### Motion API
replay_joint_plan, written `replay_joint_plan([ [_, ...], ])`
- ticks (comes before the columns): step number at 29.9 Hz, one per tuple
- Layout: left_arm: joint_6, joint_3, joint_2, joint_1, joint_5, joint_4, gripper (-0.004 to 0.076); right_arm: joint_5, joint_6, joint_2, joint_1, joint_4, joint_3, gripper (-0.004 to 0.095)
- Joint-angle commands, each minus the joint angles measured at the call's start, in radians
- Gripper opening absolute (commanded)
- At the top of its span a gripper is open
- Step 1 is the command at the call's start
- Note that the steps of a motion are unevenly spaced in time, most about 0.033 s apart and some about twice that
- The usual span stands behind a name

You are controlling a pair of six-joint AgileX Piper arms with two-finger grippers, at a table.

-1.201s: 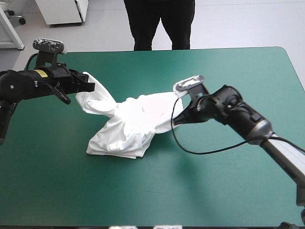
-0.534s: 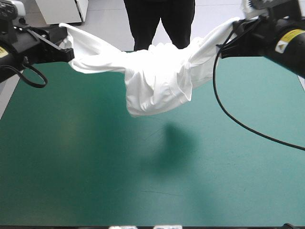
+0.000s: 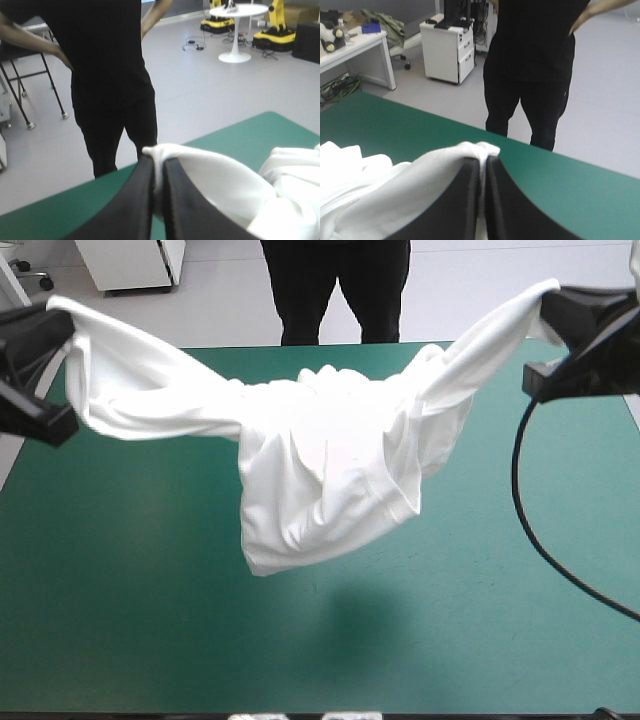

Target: Fold the cloth

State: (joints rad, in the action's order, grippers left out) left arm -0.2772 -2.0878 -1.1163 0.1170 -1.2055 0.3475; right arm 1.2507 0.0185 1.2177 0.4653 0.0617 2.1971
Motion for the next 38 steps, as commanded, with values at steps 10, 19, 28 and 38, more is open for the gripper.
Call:
replay_joint_plan([
  [10,0.044,0.714,0.259,0.002,0.012,-0.019,-0.0009,-0.113,0.218,-0.374,-0.007,0.007,-0.910,-0.0017],
  [19,0.044,1.151,0.203,0.002,0.377,-0.021,-0.0009,-0.560,0.326,-0.296,-0.007,0.019,-1.284,-0.0017],
  [28,0.012,1.222,-0.035,0.002,0.541,-0.023,-0.0009,-0.709,0.346,-0.008,-0.007,0.045,-1.295,-0.0017],
  [38,0.010,1.222,-0.172,0.002,0.594,-0.037,0.0009,-0.683,0.419,0.210,-0.007,0.077,-1.238,0.0206],
])
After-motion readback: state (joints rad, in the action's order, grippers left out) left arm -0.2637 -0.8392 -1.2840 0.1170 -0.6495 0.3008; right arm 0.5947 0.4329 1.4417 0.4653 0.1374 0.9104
